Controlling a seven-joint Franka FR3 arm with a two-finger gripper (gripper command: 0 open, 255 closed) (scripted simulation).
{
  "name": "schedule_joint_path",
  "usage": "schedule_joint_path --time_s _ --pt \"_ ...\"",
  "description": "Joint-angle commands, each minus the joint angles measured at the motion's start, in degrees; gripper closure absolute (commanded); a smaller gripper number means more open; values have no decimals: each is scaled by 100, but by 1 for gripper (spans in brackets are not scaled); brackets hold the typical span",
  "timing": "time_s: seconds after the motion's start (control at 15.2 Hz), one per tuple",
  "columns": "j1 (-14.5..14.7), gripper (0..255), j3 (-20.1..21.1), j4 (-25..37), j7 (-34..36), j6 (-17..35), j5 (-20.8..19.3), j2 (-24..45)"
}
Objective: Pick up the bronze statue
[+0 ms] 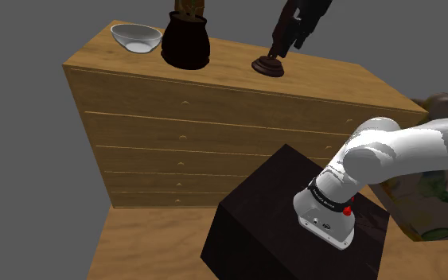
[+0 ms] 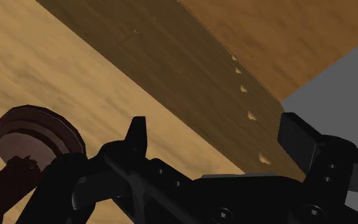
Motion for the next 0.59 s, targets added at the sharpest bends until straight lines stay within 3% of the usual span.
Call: schedule_joint_path --time_s 0.0,0.53 --pt "0 0 0 0 0 0 0 0" --pt "-722 0 -118 -448 770 2098 -755 432"
